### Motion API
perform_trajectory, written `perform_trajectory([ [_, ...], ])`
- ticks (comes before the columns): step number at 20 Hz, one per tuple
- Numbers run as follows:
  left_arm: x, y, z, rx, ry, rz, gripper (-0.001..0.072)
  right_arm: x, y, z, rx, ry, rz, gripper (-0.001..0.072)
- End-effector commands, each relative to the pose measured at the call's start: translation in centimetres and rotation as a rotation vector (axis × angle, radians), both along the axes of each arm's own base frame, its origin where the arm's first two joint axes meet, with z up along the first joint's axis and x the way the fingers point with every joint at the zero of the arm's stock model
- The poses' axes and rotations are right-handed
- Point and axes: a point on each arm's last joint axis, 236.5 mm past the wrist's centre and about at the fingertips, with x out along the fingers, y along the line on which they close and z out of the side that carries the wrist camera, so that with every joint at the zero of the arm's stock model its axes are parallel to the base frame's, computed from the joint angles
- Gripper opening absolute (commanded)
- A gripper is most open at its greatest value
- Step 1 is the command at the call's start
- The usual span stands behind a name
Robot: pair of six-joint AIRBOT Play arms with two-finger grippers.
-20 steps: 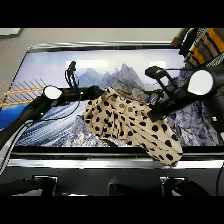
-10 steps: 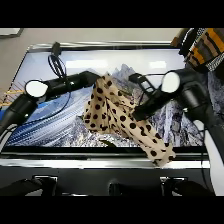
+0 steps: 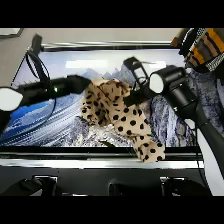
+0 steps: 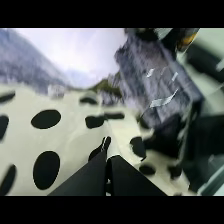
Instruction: Fold the clothes and pants, and hang the long-sleeved shirts on hangers.
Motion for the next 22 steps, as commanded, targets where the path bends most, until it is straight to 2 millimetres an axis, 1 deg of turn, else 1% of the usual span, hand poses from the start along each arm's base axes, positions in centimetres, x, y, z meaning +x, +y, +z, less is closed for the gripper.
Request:
perform_trajectory([
  [1, -2.4, 0.0, -5.2, 0.061, 0.125, 0.0, 0.0016, 0.2, -0.3, 4.5, 0.027, -0.091, -0.008, 0.0014],
  [3, -2.7, -1.2, -6.4, 0.057, 0.117, -0.006, 0.0017, -1.2, -0.5, 5.5, 0.032, -0.086, 0.022, 0.0014],
  [5, -3.4, -2.2, -8.0, 0.074, 0.136, -0.028, 0.002, -1.9, -0.7, 6.4, 0.034, -0.102, 0.04, 0.0014],
  [6, -3.6, -2.4, -8.9, 0.084, 0.154, -0.037, 0.0053, -2.0, -0.8, 7.0, 0.034, -0.119, 0.053, 0.0014],
  [7, -3.7, -2.6, -9.2, 0.089, 0.162, -0.041, 0.0215, -2.1, -0.9, 7.2, 0.024, -0.13, 0.071, 0.0014],
  [8, -3.4, -2.4, -8.9, 0.085, 0.152, -0.034, 0.0511, -2.2, -1.0, 7.2, 0.011, -0.133, 0.092, 0.0014],
  [9, -2.9, -1.8, -8.1, 0.077, 0.138, -0.019, 0.072, -2.3, -1.0, 7.1, -0.012, -0.139, 0.128, 0.0014],
  [11, -1.8, 0.5, -6.2, 0.093, 0.09, 0.003, 0.072, -2.4, -1.1, 7.1, -0.091, -0.174, 0.269, 0.0014],
  [12, -1.4, 2.0, -5.4, 0.126, 0.049, -0.003, 0.072, -2.6, -1.0, 7.0, -0.143, -0.195, 0.371, 0.0014],
  [13, -1.0, 3.5, -4.7, 0.17, 0.004, -0.013, 0.0712, -2.5, -0.8, 7.1, -0.151, -0.213, 0.421, 0.0014],
  [15, -0.8, 5.9, -4.2, 0.279, -0.096, -0.062, 0.0704, -2.9, -0.5, 6.7, -0.204, -0.223, 0.555, 0.0015],
  [16, -1.1, 6.6, -4.3, 0.34, -0.138, -0.109, 0.0702, -3.5, -0.3, 6.3, -0.239, -0.223, 0.657, 0.0015],
  [18, -2.8, 7.2, -5.9, 0.457, -0.168, -0.248, 0.0702, -4.4, 0.4, 5.7, -0.271, -0.23, 0.825, 0.0016],
  [20, -5.0, 8.2, -8.3, 0.632, -0.218, -0.447, 0.0701, -4.3, 0.8, 5.2, -0.29, -0.236, 0.893, 0.0017],
  [21, -5.5, 8.3, -8.7, 0.659, -0.229, -0.492, 0.0702, -4.2, 0.9, 4.8, -0.292, -0.229, 0.903, 0.0017],
  [22, -5.5, 8.3, -8.8, 0.674, -0.249, -0.515, 0.0702, -4.1, 1.2, 4.5, -0.286, -0.223, 0.912, 0.0017],
])
